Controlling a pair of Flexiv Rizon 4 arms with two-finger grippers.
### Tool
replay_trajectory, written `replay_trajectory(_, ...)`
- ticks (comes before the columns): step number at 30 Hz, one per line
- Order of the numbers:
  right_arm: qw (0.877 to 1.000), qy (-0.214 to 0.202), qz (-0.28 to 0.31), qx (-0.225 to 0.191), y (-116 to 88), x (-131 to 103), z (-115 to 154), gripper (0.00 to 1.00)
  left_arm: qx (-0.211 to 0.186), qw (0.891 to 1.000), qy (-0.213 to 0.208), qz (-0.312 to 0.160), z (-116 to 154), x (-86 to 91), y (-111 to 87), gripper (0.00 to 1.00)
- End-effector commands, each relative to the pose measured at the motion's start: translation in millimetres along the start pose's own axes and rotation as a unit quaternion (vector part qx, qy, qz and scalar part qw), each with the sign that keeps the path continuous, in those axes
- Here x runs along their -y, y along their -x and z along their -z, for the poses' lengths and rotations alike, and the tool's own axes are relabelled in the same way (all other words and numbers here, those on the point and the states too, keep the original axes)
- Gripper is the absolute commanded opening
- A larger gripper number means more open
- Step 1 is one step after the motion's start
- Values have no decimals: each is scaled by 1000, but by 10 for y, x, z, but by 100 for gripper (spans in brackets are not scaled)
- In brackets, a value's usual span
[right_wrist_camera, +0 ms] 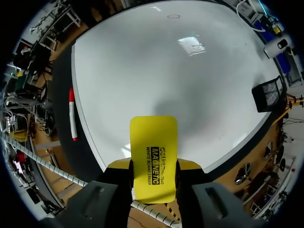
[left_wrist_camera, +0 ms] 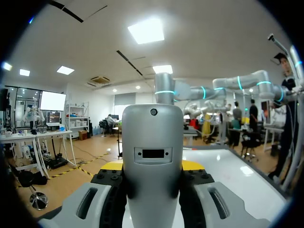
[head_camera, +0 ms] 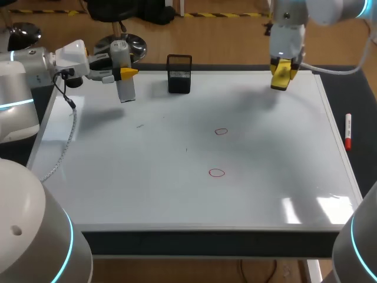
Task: Pick up the inspection probe, press it on each red-marked spot on the whiteboard one by one, put down the probe, pick up the eraser, and wipe off all the red marks.
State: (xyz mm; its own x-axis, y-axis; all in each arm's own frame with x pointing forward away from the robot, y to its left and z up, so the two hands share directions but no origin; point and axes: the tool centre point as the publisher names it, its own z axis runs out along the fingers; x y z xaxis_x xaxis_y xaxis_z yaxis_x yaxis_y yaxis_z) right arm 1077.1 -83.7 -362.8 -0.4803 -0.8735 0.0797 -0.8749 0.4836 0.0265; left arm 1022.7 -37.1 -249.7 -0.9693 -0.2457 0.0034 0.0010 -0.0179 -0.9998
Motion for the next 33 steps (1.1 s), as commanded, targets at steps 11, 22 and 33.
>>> replay_trajectory(11, 1000, 0, -10, 11, -179, 26, 39, 0, -1, 1000, 0, 0, -3, 7, 10, 0)
replay_trajectory(22, 1000, 0, -10, 11, -179, 26, 39, 0, -1, 1000, 0, 0, -3, 7, 10, 0)
replay_trajectory(33, 1000, 0, -10, 11, -179, 26, 39, 0, -1, 1000, 0, 0, -3, 7, 10, 0)
